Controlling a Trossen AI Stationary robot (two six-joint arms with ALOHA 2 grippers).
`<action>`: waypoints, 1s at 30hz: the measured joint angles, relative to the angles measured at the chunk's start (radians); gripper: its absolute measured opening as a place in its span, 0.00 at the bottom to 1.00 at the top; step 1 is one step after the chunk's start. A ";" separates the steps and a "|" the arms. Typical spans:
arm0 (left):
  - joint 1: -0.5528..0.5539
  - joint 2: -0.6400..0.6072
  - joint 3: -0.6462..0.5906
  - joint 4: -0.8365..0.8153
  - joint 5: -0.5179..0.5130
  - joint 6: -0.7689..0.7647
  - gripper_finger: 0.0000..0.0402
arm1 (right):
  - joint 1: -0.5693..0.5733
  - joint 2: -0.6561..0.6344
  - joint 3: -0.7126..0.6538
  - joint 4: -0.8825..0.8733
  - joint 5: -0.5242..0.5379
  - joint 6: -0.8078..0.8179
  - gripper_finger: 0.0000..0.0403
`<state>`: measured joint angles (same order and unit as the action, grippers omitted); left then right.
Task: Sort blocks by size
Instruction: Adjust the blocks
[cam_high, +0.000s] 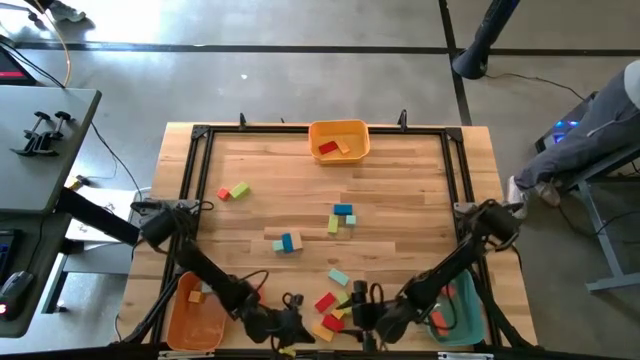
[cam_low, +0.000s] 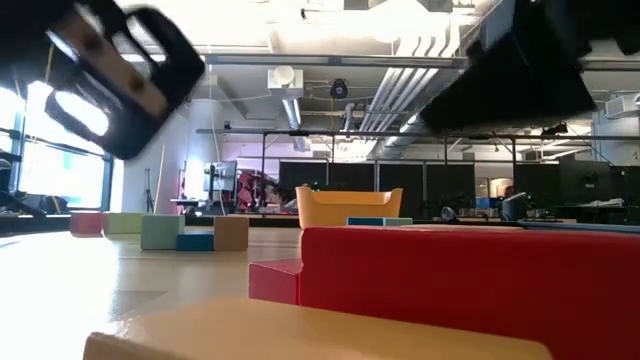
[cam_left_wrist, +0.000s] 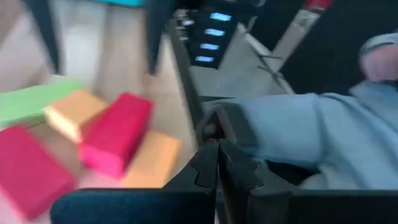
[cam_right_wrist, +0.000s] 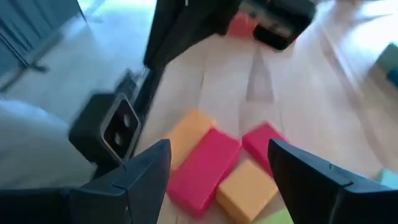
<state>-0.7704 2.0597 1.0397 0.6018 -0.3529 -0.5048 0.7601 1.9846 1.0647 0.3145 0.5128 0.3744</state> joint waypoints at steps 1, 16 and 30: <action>0.005 0.009 0.000 0.001 -0.021 -0.011 0.00 | 0.000 0.007 0.009 -0.031 0.008 0.017 0.66; 0.028 0.096 -0.002 -0.003 -0.050 -0.088 0.00 | -0.002 0.030 0.017 -0.048 0.070 0.062 0.66; 0.076 0.100 0.000 -0.067 -0.217 -0.104 0.00 | -0.012 0.030 0.017 -0.119 0.106 0.086 0.66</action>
<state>-0.6946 2.1597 1.0397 0.5351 -0.5703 -0.6090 0.7477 2.0144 1.0821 0.1957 0.6184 0.4599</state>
